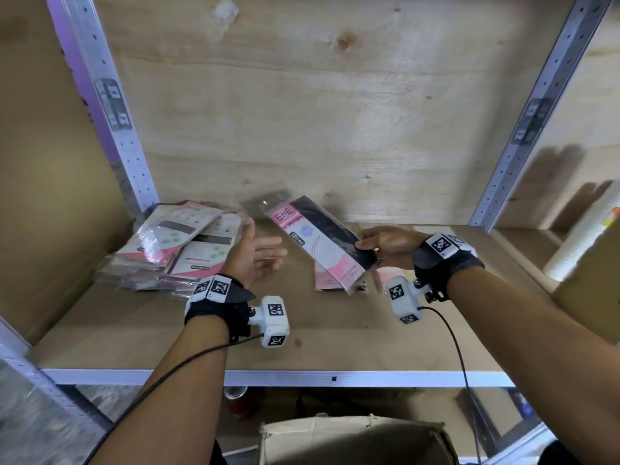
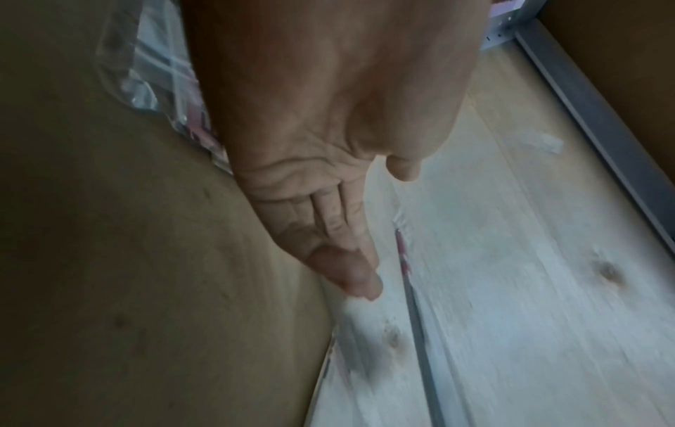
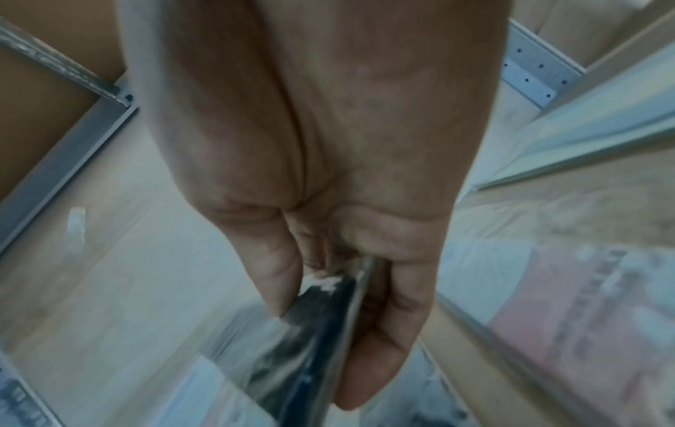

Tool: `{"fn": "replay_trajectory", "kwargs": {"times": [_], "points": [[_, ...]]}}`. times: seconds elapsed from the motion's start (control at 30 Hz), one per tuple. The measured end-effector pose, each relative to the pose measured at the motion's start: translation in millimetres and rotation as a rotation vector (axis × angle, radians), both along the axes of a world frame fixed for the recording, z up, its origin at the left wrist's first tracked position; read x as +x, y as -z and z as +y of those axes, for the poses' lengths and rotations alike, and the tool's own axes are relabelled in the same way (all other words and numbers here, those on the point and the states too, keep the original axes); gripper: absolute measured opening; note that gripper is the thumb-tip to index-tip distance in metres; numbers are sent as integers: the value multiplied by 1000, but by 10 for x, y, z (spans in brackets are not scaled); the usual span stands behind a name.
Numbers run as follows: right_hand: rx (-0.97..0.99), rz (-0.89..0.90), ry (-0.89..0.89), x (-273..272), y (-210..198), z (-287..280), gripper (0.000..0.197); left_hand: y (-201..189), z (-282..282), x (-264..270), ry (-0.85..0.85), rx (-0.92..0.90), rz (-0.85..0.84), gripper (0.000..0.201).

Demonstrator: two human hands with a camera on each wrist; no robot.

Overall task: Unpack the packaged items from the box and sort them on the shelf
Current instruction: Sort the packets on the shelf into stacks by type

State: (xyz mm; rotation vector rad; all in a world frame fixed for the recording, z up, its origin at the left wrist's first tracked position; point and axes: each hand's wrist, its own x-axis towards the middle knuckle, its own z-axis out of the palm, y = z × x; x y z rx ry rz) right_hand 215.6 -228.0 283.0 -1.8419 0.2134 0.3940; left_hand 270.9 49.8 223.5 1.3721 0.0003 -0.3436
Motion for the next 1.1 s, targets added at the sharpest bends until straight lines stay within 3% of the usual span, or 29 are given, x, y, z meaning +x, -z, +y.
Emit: {"fn": "replay_trajectory", "kwargs": {"times": [0.1,0.27,0.37,0.47,0.67,0.8,1.1], "points": [[111,-38,38,46,22,138,4,-87,-145,-88,118,64,-23,70],[212,-90,82,99,169,321,15,-175,-356,-183,198,137,-63,41],[221,-102,139,117,239,354,21,-137,-389,-164,155,154,-108,47],[141,-104,170,97,265,354,13,-108,-400,-137,150,197,-152,49],[-10,-79,162,94,278,313,15,-50,-501,-43,43,304,-240,46],[-132,-75,236,100,264,254,35,-28,-597,-20,141,367,-238,39],[-515,-48,181,14,204,201,42,75,-749,10,227,581,-215,31]]}}
